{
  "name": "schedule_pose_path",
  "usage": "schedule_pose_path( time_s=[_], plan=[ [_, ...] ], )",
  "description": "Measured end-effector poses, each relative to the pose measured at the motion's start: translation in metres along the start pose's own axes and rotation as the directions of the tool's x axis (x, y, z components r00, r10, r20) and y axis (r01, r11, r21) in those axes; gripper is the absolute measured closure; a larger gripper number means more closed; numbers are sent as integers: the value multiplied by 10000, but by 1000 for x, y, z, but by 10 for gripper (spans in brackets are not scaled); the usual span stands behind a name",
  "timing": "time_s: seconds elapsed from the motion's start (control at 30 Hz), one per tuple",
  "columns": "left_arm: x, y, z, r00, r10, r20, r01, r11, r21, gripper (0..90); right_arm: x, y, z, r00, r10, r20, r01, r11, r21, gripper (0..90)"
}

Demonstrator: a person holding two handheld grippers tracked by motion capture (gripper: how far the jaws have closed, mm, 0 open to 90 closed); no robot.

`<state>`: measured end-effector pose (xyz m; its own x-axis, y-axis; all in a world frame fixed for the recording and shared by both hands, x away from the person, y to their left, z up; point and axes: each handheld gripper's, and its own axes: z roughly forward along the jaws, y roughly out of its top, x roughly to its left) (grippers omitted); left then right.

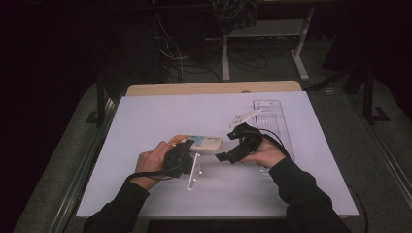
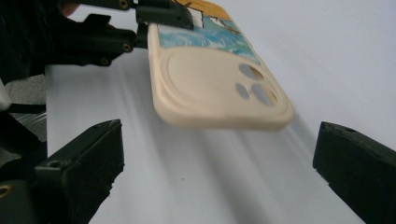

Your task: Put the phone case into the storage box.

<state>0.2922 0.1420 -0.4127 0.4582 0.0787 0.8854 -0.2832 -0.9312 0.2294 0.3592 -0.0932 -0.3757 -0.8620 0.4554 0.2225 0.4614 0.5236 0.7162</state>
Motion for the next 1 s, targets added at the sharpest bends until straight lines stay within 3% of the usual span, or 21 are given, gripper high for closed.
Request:
schedule_pose_path(
  time_s=[0.13,0.23,0.47,0.57,0.7,0.73,0.77,0.8,0.83,1.0],
  plan=[
    [4,-3,0,9986,-501,169,499,9986,157,798,-2,-2,0,9999,-36,108,35,10000,56,11],
    [8,-6,0,9938,-1093,202,1091,9940,102,798,-3,-4,1,9998,22,189,-24,9999,122,12],
    [19,-12,-2,9684,-2421,596,2419,9702,107,798,-6,-8,4,9990,-12,445,0,9996,271,12],
    [24,-13,-3,9509,-2982,827,2987,9543,61,798,-5,-9,4,9990,182,420,-196,9993,333,12],
    [28,-15,-3,9284,-3566,1046,3573,9339,126,797,-8,-10,5,9980,-120,613,98,9993,370,12],
    [29,-15,-3,9169,-3814,1178,3824,9239,147,797,-8,-10,5,9979,-158,623,135,9992,372,12],
    [30,-15,-3,9137,-3887,1183,3895,9209,172,797,-7,-10,5,9983,-46,576,24,9992,390,12],
    [30,-16,-2,9000,-4157,1313,4179,9084,109,797,-6,-10,5,9986,-22,531,2,9993,380,12],
    [31,-16,-2,8953,-4244,1358,4266,9043,138,798,-6,-10,5,9987,24,500,-42,9993,369,12],
    [37,-21,-2,8514,-4912,1839,4945,8686,305,797,-6,-10,5,9987,89,493,-110,9991,420,12]
  ],
)
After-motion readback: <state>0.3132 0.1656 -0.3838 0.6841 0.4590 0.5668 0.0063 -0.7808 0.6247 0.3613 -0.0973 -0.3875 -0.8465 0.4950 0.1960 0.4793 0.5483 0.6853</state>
